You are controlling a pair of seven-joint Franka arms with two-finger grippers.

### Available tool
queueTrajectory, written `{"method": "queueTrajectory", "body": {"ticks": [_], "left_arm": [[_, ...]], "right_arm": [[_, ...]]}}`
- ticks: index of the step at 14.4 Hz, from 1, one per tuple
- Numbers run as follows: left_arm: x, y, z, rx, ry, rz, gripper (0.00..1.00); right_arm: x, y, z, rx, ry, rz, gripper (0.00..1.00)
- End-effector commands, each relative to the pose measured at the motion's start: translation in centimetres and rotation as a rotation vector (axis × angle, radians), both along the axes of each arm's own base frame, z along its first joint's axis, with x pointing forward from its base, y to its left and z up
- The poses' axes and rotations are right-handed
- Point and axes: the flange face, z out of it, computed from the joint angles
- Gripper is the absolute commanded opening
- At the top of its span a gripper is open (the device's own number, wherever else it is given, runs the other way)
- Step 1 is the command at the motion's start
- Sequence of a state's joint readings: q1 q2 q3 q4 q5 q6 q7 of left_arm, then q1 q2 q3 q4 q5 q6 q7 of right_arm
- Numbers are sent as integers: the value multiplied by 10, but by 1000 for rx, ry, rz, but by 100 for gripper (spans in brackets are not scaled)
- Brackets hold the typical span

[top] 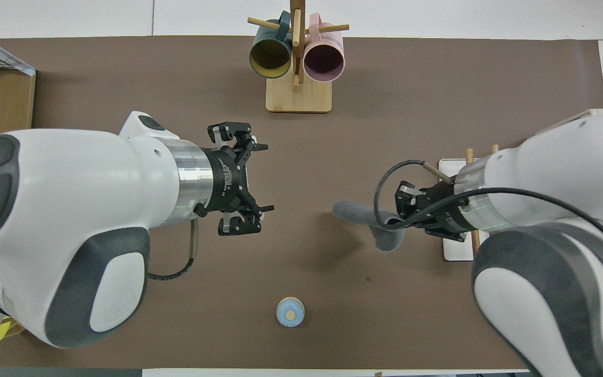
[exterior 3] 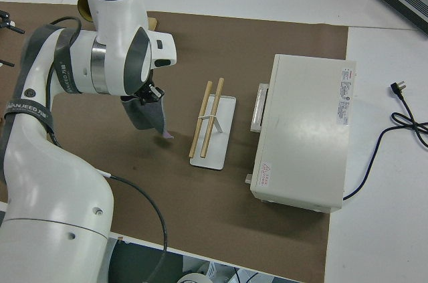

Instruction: Fold towel and hang on rack

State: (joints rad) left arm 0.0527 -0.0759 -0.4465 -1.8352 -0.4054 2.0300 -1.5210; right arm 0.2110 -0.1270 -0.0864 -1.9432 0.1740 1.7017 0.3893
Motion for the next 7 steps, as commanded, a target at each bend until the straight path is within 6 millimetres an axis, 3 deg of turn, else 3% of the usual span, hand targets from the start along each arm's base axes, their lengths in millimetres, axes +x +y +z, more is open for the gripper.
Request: {"method": "queueTrajectory", "body": {"ticks": [1, 4, 7], "left_arm": [[11, 71, 0, 87, -108, -257, 100], [26, 132, 2, 210, -185, -516, 100], [38, 164, 15, 329, -222, -772, 100]], "right_arm": [[0, -33, -2, -92, -16, 203, 0], [0, -58, -4, -148, -17, 313, 0], [3, -73, -5, -214, -36, 463, 0]]}}
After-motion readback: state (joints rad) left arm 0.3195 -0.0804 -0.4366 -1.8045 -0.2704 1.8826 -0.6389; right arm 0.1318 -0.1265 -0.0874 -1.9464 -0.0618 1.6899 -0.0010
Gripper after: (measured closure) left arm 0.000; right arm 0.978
